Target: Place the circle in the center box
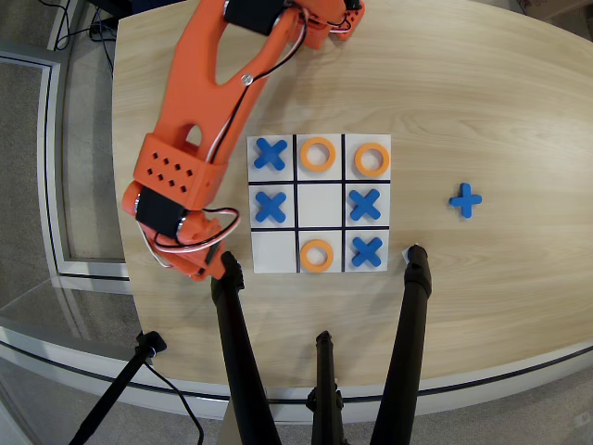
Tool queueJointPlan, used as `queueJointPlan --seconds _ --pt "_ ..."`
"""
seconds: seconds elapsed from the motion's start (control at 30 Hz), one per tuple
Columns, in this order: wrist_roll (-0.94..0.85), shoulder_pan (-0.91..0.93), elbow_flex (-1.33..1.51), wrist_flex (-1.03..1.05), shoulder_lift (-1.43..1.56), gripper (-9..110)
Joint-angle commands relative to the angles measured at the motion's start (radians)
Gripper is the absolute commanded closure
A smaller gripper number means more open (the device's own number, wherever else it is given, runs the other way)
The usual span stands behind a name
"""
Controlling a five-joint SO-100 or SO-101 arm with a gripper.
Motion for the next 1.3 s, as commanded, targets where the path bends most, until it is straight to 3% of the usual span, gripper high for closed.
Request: queueJointPlan --seconds 0.0,1.27 --pt "-0.021 0.015 -0.087 -0.002 -0.051 79" --pt "-0.176 0.12 -0.202 0.038 -0.302 77"
